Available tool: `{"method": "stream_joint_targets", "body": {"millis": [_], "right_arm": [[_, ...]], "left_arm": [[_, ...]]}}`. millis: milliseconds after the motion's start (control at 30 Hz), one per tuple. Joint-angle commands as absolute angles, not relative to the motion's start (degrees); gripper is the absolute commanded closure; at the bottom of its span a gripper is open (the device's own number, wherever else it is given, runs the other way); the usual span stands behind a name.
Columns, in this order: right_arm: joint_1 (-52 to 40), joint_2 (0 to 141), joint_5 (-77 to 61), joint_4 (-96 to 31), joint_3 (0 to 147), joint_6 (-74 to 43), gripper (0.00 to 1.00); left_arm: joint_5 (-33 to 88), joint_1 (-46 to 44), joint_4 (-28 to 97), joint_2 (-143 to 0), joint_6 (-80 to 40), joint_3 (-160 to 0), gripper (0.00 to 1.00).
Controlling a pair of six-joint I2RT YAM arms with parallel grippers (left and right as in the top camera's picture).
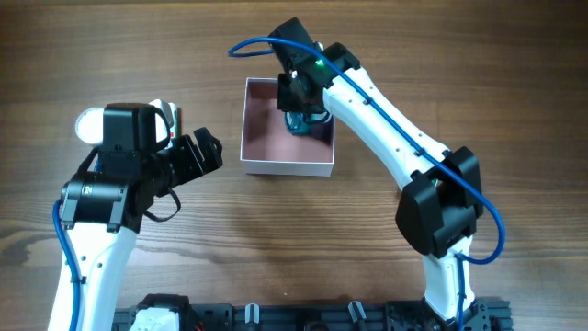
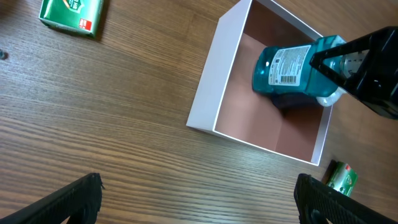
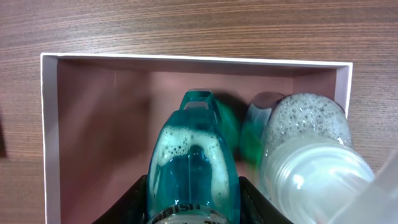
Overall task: Pack container
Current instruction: 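Lower the mouthwash into the box beside the pump bottle, release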
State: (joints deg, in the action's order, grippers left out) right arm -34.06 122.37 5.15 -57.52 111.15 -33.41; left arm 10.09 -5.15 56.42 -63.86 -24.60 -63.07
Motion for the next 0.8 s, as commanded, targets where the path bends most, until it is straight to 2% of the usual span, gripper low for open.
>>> {"method": "stream_joint_targets", "body": {"millis": [0, 67, 167, 267, 333, 367, 533, 767], "right_arm": [[-33.87, 123.31, 5.58, -56.71, 112.49, -34.44, 0.83], [-33.89, 123.31, 5.41, -56.36, 112.49, -34.46, 0.76], [-33.89, 123.31, 5.06, -56.03, 112.49, -34.41, 0.73], [-33.89, 123.28, 5.06, -55.90, 112.49, -34.20, 0.57], [-33.89, 123.28, 5.06, -55.83, 112.49, -33.45, 0.52], [-33.89, 123.28, 5.06, -55.70, 112.49, -33.08, 0.44], [-33.89, 123.28, 5.08, -55.33, 112.49, -32.97, 0.31], [-33.89, 123.24, 5.08, -55.27, 112.51, -32.97, 0.30]], "left_arm": [[9.50, -5.37, 56.45, -63.88, -25.32, -64.31, 0.00], [9.50, -5.37, 56.45, -63.88, -25.32, -64.29, 0.00], [9.50, -5.37, 56.45, -63.88, -25.32, -64.29, 0.00], [9.50, -5.37, 56.45, -63.88, -25.32, -64.31, 0.00], [9.50, -5.37, 56.45, -63.88, -25.32, -64.29, 0.00], [9.50, -5.37, 56.45, -63.88, -25.32, -64.29, 0.00], [9.50, -5.37, 56.45, -63.88, -25.30, -64.29, 0.00], [9.50, -5.37, 56.45, -63.88, -25.30, -64.29, 0.00]]}}
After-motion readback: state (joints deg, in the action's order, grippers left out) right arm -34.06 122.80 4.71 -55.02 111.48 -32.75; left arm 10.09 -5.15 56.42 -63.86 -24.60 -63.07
